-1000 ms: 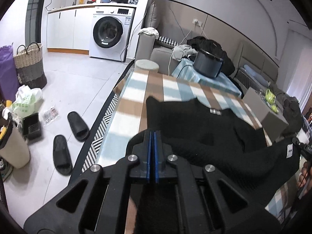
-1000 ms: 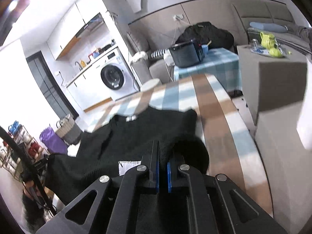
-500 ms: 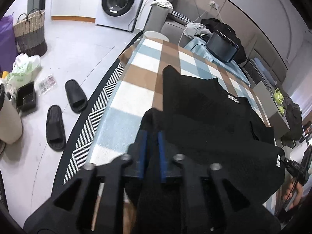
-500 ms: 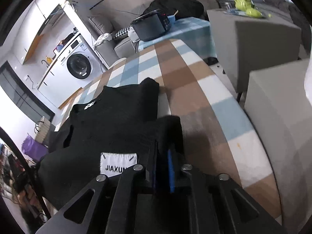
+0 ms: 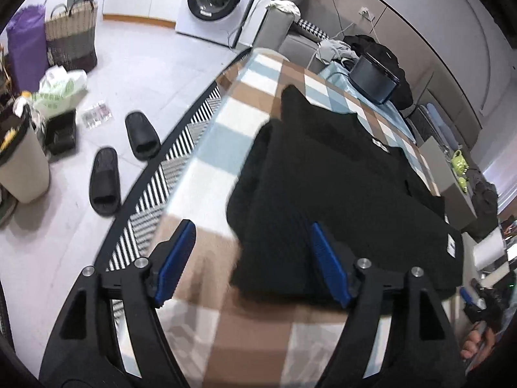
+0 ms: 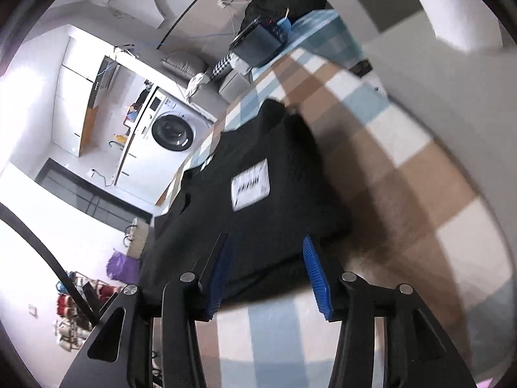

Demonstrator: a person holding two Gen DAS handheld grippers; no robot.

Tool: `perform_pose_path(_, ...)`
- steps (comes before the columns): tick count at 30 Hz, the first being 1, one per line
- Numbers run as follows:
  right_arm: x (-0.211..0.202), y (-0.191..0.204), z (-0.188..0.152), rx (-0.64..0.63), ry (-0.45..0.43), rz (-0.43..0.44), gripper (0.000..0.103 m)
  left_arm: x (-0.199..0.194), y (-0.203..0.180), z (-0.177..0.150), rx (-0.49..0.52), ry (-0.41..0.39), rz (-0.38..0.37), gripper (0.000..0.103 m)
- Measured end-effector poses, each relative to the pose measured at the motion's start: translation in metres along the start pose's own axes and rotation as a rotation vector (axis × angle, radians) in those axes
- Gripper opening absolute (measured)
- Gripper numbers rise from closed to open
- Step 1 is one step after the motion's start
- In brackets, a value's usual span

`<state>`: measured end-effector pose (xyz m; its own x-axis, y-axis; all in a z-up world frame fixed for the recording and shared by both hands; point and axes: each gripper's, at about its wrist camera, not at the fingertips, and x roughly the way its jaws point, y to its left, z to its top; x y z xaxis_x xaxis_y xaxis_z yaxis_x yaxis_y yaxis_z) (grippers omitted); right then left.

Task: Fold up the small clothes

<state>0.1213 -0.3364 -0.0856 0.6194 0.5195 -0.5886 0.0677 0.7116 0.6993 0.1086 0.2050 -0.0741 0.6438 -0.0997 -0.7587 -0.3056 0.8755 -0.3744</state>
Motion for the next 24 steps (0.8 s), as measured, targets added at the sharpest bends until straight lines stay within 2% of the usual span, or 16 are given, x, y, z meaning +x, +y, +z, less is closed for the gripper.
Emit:
perform_pose_path(4,0.015,-0.004,-0.005,0.05,0.023,0.047,0.047,-0.005,-0.001,-0.017,-0.008,0.029,-0.024,0.071)
perform_pose_path(6,0.019,-0.003,-0.006,0.074,0.033,0.12,0.047,-0.01,-0.002,-0.024,-0.012,0.03,-0.031,0.071)
perform_pose_path(8,0.023,-0.002,-0.007,0.085,0.048,0.157,0.047,-0.014,-0.003,-0.028,-0.015,0.03,-0.037,0.071)
perform_pose_path(10,0.03,-0.001,-0.009,0.088,0.07,0.116,0.047,-0.018,-0.004,-0.032,-0.014,0.028,-0.045,0.071)
perform_pose_path(18,0.038,-0.013,-0.007,0.18,0.089,0.115,0.047,-0.015,-0.016,-0.033,0.005,0.057,-0.06,0.071)
perform_pose_path(24,0.045,0.002,0.002,0.162,0.06,0.02,0.048,-0.01,-0.022,-0.032,0.012,0.068,-0.067,0.071)
